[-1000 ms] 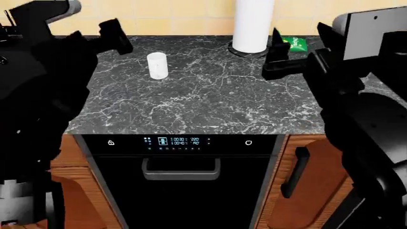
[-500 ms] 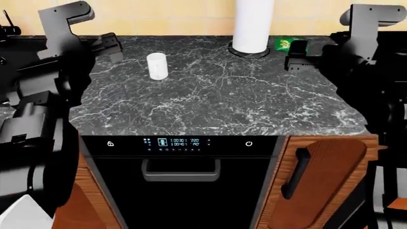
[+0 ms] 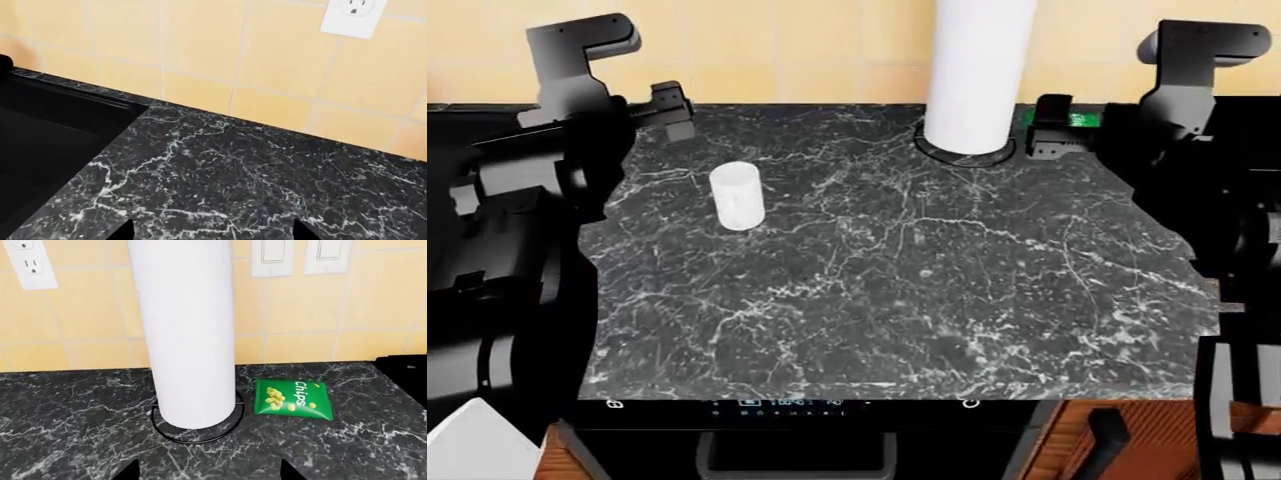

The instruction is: A wet mug is on the counter and needs to be dried. Pick it up and place it upside down in the open cabinet.

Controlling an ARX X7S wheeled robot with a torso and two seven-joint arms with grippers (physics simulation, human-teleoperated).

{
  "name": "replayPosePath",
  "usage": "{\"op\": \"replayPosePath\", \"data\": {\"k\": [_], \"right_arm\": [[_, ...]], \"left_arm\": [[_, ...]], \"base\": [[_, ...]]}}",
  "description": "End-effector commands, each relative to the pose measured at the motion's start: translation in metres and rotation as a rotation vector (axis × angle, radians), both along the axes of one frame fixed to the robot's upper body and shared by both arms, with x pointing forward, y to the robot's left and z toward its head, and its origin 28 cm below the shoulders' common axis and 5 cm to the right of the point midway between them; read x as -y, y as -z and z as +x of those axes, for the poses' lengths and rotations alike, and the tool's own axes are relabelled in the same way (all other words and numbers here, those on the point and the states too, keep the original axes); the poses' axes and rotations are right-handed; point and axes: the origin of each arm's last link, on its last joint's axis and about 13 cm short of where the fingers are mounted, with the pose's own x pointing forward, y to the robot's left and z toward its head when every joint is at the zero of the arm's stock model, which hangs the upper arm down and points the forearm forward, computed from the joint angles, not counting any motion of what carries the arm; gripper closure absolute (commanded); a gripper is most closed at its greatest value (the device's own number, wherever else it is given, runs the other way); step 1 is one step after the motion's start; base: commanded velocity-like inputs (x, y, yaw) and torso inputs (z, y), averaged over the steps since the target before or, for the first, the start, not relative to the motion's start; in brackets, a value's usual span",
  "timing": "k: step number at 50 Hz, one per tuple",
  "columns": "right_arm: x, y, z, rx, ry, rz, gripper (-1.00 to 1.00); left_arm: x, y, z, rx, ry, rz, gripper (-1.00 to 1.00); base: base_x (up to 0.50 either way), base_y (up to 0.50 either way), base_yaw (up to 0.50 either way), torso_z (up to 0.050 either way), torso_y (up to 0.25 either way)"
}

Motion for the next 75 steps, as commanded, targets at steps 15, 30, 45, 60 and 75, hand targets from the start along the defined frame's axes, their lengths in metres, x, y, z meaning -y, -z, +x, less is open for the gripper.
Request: {"op": "replayPosePath", "data": {"k": [15,30,45,60,75], "right_arm": [[-0.001,0.001,0.003,-0.005,-0.005,0.005,-1.00],[0.000,0.005,0.003,-0.018,-0.024,0.026,-1.00],[0.002,0.015,0.001,-0.012,-0.034,0.026,-1.00],[0.001,0.033,0.008,-0.023,-0.039,-0.003,-1.00],[0.001,0.043,0.010,-0.031,-0.039,-0.018,-1.00]], "left_arm": [[0.000,-0.001,0.000,-0.006,0.002,-0.004,-1.00],[0.000,-0.001,0.000,-0.006,0.003,-0.003,-1.00],[0.023,0.016,0.002,0.167,0.519,0.109,-1.00],[-0.022,-0.046,-0.075,0.186,0.807,0.353,-1.00],[-0.043,-0.050,-0.080,-0.006,0.965,0.382,-1.00]], "base": [[0.50,0.00,0.00,0.000,0.001],[0.17,0.00,0.00,0.000,0.000],[0.00,0.00,0.00,0.000,0.000],[0.00,0.00,0.00,0.000,0.000],[0.00,0.00,0.00,0.000,0.000]]}}
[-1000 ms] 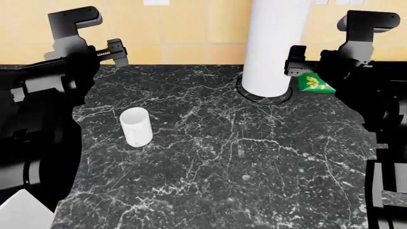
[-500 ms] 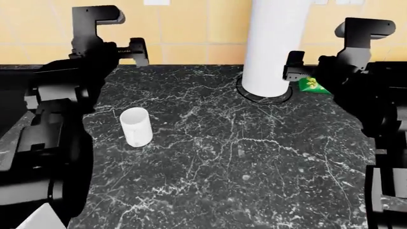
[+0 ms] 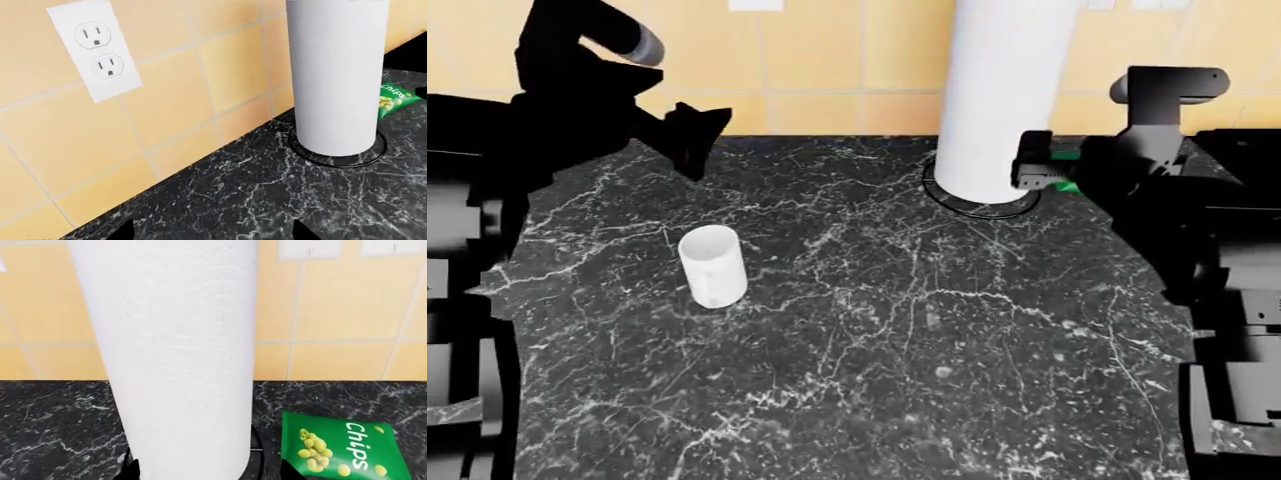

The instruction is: A wet mug is on the counter and needs to be dried. Pick it up and place it upside down in the open cabinet.

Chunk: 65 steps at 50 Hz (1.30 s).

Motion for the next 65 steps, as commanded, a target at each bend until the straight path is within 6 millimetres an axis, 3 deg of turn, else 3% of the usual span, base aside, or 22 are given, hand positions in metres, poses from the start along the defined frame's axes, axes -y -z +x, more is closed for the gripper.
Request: {"op": "replayPosePath", "data": {"k": [1,12,33,65], "right_arm": [[0.001,0.009,0.002,-0.006,0.003,-0.010,-1.00],[0.001,0.010,0.000,-0.005,0.005,-0.024,-1.00],[0.001,0.012,0.002,-0.009,0.013,-0.049,-1.00],[0.002,0.016,0.004,-0.018,0.023,-0.074,-1.00]], "left_arm": [[-0.013,-0.004,-0.015,-0.109,0.157,0.104,-1.00],[-0.013,0.018,-0.013,-0.243,0.222,0.120,-1.00],[-0.011,0.017,-0.005,-0.387,0.128,0.004,-1.00],[-0.017,0.032,-0.017,-0.459,0.171,0.111,-1.00]], "base": [[0.00,0.00,0.00,0.000,0.000],[0.00,0.00,0.00,0.000,0.000],[0.00,0.00,0.00,0.000,0.000],[0.00,0.00,0.00,0.000,0.000]]}}
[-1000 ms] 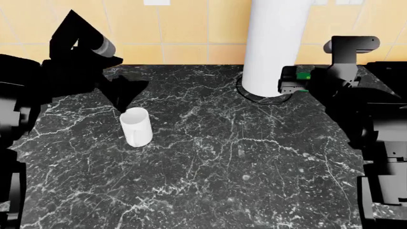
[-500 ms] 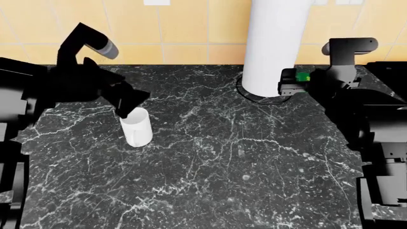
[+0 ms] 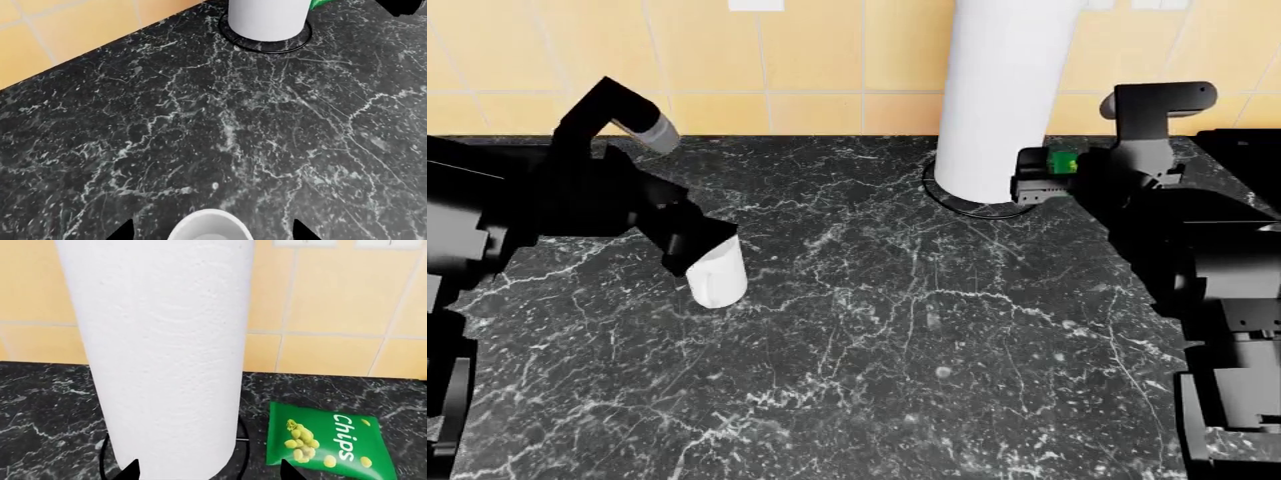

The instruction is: A wet mug is on the counter and needs to be dried. Pick it up and place it upside down in the open cabinet.

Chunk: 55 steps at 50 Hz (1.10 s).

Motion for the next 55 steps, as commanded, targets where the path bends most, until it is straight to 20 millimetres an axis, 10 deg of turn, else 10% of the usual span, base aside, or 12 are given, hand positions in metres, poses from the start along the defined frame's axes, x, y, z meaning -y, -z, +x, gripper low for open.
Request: {"op": "replayPosePath", "data": {"k": [1,55], "right_arm": [[0.000,0.001,0.001,-0.002,0.002,-0.005,-1.00],[-0.002,0.002,0.002,0.009,-0.006,-0.012,-1.00]], "left_arm": [[-0.002,0.007,-0.004,-0.011,0.018,0.038,-1.00],[0.003,0.045,0.004,-0.083,0.003,0.047,-1.00]], "base": [[0.00,0.00,0.00,0.000,0.000],[0.00,0.00,0.00,0.000,0.000]]}}
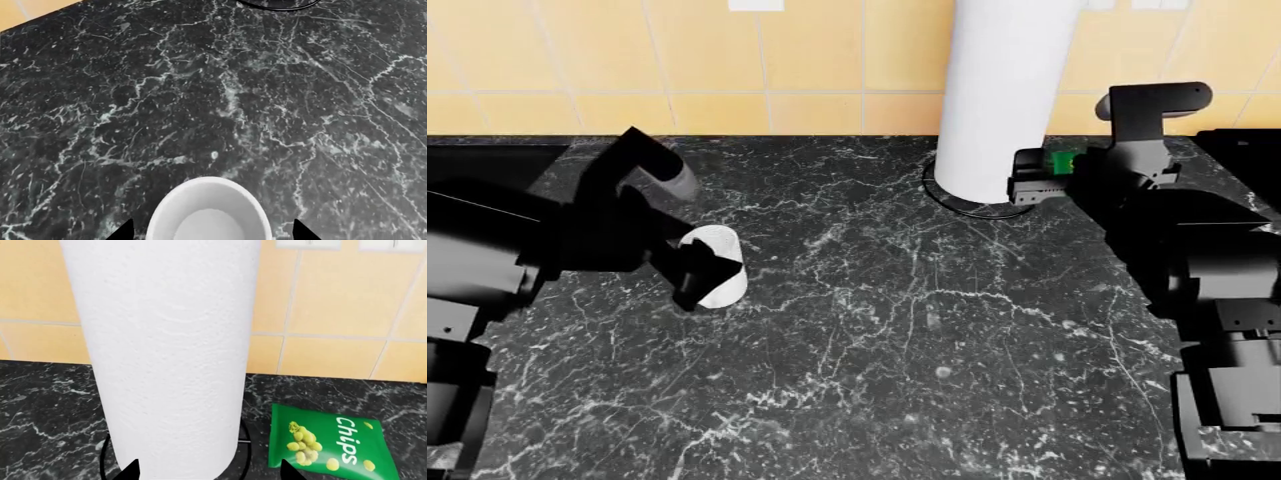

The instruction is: A wet mug is on the counter and needs to be dried. Pick it up and place it upside down in the open cabinet.

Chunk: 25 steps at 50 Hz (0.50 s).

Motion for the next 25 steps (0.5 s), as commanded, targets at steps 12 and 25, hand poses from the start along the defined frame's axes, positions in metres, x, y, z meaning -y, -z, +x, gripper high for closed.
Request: {"op": "replayPosePath", "data": {"k": [12,25], "right_arm": [[-0.0005,0.0016,0.0004,0.004,-0.001,-0.003,-1.00],[-0.0015,0.0004,0.0008,0.006,-0.002,-0.007,-1.00]], "left_arm": [[0.0005,0.0153,0.0032,-0.027,-0.012,0.001,-1.00],[-0.0008,0.0188,0.0041,-0.032,-0.025,0.000,-1.00]], "base": [[0.00,0.00,0.00,0.000,0.000],[0.00,0.00,0.00,0.000,0.000]]}}
